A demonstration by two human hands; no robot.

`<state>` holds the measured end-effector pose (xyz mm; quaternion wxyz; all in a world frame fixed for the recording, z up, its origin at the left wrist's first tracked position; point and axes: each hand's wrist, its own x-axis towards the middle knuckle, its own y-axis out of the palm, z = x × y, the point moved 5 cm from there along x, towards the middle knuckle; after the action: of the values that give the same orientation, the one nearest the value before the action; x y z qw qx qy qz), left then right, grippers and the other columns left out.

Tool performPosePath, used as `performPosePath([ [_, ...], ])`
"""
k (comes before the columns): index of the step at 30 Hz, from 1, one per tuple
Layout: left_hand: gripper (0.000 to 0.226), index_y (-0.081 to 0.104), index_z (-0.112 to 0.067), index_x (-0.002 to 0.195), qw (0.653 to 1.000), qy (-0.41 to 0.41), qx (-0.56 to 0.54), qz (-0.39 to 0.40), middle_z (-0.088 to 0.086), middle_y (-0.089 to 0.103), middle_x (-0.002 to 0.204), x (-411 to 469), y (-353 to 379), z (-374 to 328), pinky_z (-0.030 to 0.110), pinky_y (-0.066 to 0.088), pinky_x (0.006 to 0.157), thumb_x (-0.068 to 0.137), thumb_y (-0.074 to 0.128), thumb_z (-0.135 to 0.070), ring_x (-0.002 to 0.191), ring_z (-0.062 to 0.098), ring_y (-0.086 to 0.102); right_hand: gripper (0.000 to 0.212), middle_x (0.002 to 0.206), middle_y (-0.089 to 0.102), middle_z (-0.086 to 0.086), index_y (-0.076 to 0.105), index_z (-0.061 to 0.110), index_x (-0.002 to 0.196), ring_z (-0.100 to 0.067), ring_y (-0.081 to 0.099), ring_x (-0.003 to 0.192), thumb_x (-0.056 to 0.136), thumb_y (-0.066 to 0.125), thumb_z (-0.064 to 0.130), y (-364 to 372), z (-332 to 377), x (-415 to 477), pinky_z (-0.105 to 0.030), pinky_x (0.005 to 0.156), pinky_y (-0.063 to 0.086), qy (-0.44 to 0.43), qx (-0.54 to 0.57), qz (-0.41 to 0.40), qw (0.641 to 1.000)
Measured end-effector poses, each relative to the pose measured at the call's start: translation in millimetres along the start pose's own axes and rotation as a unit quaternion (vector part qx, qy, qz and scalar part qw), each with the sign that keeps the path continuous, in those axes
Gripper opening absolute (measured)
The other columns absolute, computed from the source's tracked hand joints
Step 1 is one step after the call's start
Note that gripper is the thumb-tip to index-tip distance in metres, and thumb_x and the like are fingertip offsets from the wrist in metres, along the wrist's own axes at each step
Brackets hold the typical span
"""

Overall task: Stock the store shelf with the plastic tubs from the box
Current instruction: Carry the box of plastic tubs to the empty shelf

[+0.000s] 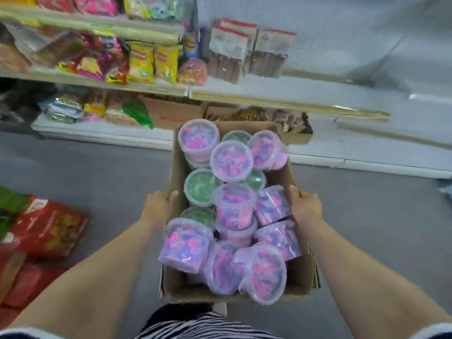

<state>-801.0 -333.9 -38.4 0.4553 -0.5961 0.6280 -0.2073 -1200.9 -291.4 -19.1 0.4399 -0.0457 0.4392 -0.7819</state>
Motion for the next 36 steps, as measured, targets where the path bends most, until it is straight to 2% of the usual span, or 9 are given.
performPosePath([
  [3, 0.047, 0.065, 0.005, 0.094, 0.997, 0.056, 0.035, 0.041, 0.027, 0.067, 0.1, 20.6, 32.7, -84.5, 0.038, 0.04, 0.076, 0.102, 0.04, -0.034, 0.097, 0.042, 0.061, 0.048, 0.097, 0.068, -0.026, 0.074, 0.002, 0.097, -0.042, 0.064, 0.101, 0.097, 0.053, 0.045, -55.1, -34.8, 34.5, -0.037, 0.082, 0.046, 0.05, 0.019, -0.046, 0.998],
  [5, 0.045, 0.066, 0.003, 0.098, 0.994, 0.082, 0.046, 0.062, 0.025, 0.067, 0.103, 35.0, 54.4, -139.9, 0.035, 0.039, 0.073, 0.102, 0.039, -0.033, 0.097, 0.039, 0.062, 0.047, 0.093, 0.068, -0.024, 0.073, 0.001, 0.092, -0.04, 0.064, 0.097, 0.097, 0.054, 0.043, -88.9, -58.1, 57.7, -0.036, 0.078, 0.044, 0.079, 0.04, -0.076, 0.993],
  [7, 0.043, 0.067, -0.001, 0.094, 0.989, 0.114, 0.057, 0.079, 0.022, 0.069, 0.1, 51.0, 77.8, -192.9, 0.032, 0.037, 0.07, 0.101, 0.04, -0.034, 0.092, 0.036, 0.063, 0.046, 0.093, 0.067, -0.024, 0.072, 0.0, 0.092, -0.04, 0.064, 0.097, 0.098, 0.054, 0.042, -120.0, -80.3, 81.0, -0.033, 0.076, 0.042, 0.108, 0.055, -0.097, 0.988],
  [11, 0.041, 0.07, -0.001, 0.095, 0.972, 0.2, 0.069, 0.102, 0.023, 0.069, 0.1, 88.7, 133.0, -299.9, 0.036, 0.04, 0.074, 0.1, 0.043, -0.031, 0.094, 0.038, 0.062, 0.048, 0.092, 0.064, -0.024, 0.072, -0.001, 0.097, -0.039, 0.063, 0.095, 0.098, 0.054, 0.043, -181.5, -119.5, 127.2, -0.03, 0.074, 0.036, 0.174, 0.076, -0.144, 0.971],
  [14, 0.042, 0.069, 0.001, 0.091, 0.958, 0.243, 0.074, 0.131, 0.024, 0.069, 0.093, 110.0, 176.5, -379.4, 0.036, 0.041, 0.072, 0.1, 0.044, -0.032, 0.089, 0.038, 0.063, 0.046, 0.08, 0.058, -0.016, 0.072, 0.002, 0.088, -0.032, 0.058, 0.08, 0.097, 0.054, 0.043, -229.4, -145.1, 158.7, -0.03, 0.073, 0.037, 0.216, 0.087, -0.179, 0.956],
  [19, 0.046, 0.065, 0.002, 0.077, 0.933, 0.307, 0.099, 0.158, 0.024, 0.067, 0.087, 123.1, 240.8, -519.7, 0.036, 0.04, 0.07, 0.099, 0.046, -0.033, 0.086, 0.038, 0.061, 0.048, 0.076, 0.061, -0.017, 0.061, 0.009, 0.068, -0.032, 0.059, 0.078, 0.095, 0.055, 0.047, -303.0, -195.3, 209.8, -0.031, 0.072, 0.041, 0.278, 0.119, -0.234, 0.924],
  [24, 0.048, 0.059, -0.003, 0.07, 0.909, 0.343, 0.13, 0.196, 0.021, 0.066, 0.082, 119.2, 317.4, -649.8, 0.036, 0.042, 0.068, 0.099, 0.044, -0.037, 0.08, 0.034, 0.061, 0.045, 0.079, 0.063, -0.017, 0.071, 0.009, 0.079, -0.032, 0.061, 0.077, 0.092, 0.059, 0.05, -375.2, -260.0, 259.2, -0.031, 0.073, 0.042, 0.332, 0.156, -0.274, 0.889],
  [27, 0.047, 0.056, -0.006, 0.067, 0.892, 0.373, 0.15, 0.205, 0.02, 0.066, 0.08, 111.8, 368.1, -722.1, 0.035, 0.041, 0.067, 0.099, 0.044, -0.038, 0.078, 0.035, 0.06, 0.045, 0.079, 0.064, -0.018, 0.073, 0.007, 0.084, -0.031, 0.059, 0.076, 0.094, 0.058, 0.048, -419.6, -300.9, 299.6, -0.03, 0.072, 0.04, 0.337, 0.161, -0.283, 0.883],
  [36, 0.045, 0.058, -0.005, 0.066, 0.869, 0.411, 0.158, 0.225, 0.02, 0.064, 0.076, 78.3, 490.6, -920.1, 0.037, 0.043, 0.066, 0.1, 0.043, -0.031, 0.077, 0.036, 0.058, 0.048, 0.074, 0.063, -0.013, 0.067, 0.006, 0.076, -0.033, 0.06, 0.077, 0.093, 0.057, 0.05, -556.9, -401.8, 409.0, -0.032, 0.072, 0.044, 0.384, 0.19, -0.301, 0.852],
])
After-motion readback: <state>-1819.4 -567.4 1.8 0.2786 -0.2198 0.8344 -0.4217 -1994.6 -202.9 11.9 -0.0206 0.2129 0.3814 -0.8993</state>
